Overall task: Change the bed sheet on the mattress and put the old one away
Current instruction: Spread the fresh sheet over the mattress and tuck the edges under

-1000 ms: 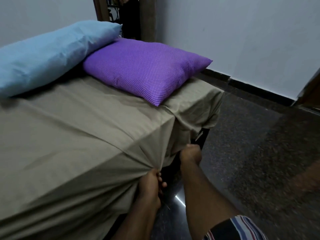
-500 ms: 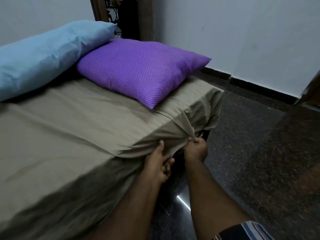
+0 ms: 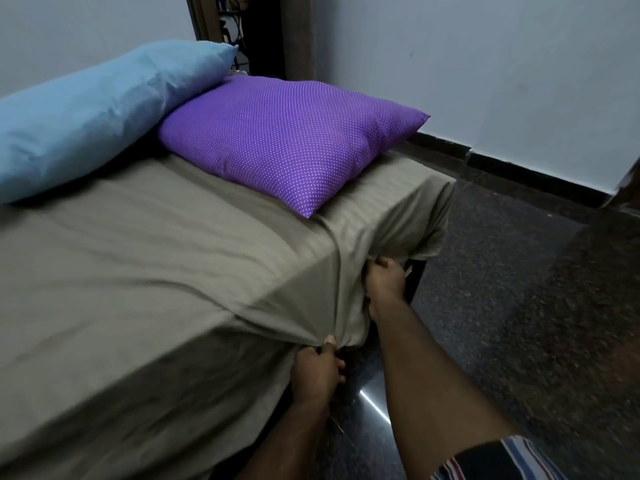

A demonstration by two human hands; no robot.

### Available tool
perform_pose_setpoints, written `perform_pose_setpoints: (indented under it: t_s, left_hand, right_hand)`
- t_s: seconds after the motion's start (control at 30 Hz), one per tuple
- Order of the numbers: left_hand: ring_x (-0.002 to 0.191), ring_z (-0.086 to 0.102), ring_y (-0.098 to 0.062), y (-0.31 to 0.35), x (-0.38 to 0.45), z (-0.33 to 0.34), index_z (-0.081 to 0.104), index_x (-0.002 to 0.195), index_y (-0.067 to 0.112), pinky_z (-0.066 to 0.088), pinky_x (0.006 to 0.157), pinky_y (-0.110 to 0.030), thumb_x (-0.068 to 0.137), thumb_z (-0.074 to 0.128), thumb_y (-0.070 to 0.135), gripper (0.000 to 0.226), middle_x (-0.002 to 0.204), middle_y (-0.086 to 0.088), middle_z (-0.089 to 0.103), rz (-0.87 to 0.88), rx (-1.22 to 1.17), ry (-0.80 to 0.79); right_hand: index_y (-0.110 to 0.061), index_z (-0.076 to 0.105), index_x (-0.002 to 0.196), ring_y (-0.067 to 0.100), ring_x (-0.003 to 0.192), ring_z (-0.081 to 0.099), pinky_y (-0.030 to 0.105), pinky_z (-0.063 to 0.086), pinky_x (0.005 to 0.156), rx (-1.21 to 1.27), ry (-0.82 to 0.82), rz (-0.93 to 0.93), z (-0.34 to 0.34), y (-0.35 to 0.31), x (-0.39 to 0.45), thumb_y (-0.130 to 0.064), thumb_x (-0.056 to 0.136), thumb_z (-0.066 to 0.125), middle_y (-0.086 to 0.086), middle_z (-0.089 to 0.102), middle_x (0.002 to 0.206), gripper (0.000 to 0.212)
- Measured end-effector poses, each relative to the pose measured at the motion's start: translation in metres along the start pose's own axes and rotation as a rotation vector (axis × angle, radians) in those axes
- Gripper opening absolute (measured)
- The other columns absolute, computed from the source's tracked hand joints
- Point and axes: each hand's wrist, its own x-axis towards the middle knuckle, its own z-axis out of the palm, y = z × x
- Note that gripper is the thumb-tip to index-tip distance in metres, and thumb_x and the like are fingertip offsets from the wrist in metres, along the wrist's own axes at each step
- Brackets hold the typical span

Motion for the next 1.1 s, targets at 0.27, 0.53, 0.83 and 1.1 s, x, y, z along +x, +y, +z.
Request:
perform_pose_setpoints:
  t_s: [0.27,0.53,0.83,1.1]
  left_hand:
    - [0.040,0.051,-0.014,0.040,-0.029,-0.048,0.070,0.089,0.009,0.027,0.033,-0.015,0.095,0.063,0.043,0.035,0.069,-0.006,0.069,0.051,-0.136,-0.039]
    - [0.034,0.042,-0.006,0.042,-0.040,-0.090,0.068,0.081,0.010,0.021,0.036,-0.012,0.100,0.060,0.031,0.030,0.055,0.003,0.064,0.047,-0.515,0.246]
    - [0.034,0.039,-0.009,-0.019,-0.048,-0.110,0.060,0.072,0.005,0.034,0.036,-0.019,0.103,0.054,0.017,0.034,0.048,-0.005,0.045,0.125,-0.208,0.177]
    - [0.053,0.060,-0.011,-0.053,-0.088,-0.195,0.066,0.089,0.015,0.039,0.042,-0.017,0.101,0.055,0.015,0.017,0.076,-0.002,0.068,-0.065,-0.564,0.279]
  right_hand:
    - [0.001,0.060,0.125,0.042,0.120,0.059,0.041,0.048,0.091,-0.326,0.356,0.107,-0.044,-0.015,0.024,-0.022,0.103,0.048,0.024,0.061,0.129,0.034]
    - [-0.001,0.062,0.112,0.037,0.108,0.064,0.044,0.050,0.089,-0.080,0.315,0.074,-0.029,-0.016,0.005,-0.023,0.098,0.055,0.022,0.067,0.117,0.027]
    - [-0.008,0.066,0.108,0.033,0.107,0.064,0.035,0.047,0.092,-0.092,0.272,-0.041,0.007,0.012,-0.067,-0.030,0.094,0.065,0.015,0.071,0.111,0.026]
    - [-0.013,0.057,0.078,0.021,0.054,0.053,0.028,0.045,0.052,0.266,0.054,0.270,0.039,0.088,-0.219,-0.021,0.098,0.058,0.012,0.056,0.068,0.021]
